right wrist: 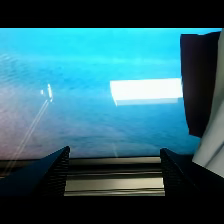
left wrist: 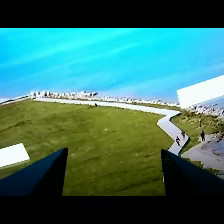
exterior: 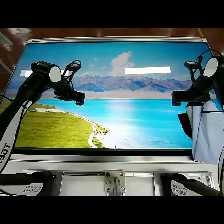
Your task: Fold the shirts.
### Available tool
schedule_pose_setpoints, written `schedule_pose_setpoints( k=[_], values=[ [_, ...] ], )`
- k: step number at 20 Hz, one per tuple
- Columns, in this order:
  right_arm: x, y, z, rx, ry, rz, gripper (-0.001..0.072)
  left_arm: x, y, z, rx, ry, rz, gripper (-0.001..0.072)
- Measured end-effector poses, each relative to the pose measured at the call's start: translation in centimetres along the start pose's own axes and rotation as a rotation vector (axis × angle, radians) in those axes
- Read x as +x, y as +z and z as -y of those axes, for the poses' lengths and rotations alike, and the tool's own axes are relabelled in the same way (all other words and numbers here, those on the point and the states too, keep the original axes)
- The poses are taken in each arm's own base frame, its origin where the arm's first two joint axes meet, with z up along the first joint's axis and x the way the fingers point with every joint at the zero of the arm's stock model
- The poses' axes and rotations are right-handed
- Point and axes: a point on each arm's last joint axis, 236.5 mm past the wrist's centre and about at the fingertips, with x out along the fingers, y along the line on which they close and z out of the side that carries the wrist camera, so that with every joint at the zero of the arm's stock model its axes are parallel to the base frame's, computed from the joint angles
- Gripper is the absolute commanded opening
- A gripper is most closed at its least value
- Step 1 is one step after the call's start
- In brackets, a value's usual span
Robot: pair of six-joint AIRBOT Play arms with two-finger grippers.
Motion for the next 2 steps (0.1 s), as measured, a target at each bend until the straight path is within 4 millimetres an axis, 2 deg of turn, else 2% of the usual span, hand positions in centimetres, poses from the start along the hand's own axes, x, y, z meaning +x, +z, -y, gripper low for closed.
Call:
schedule_pose_setpoints(
  k=[2],
  values=[
    [0.0,0.0,-0.05,-0.002,0.0,0.0,0.0681,0.0,0.07,-0.02,-0.001,0.0,0.003,0.0699]
  ],
)
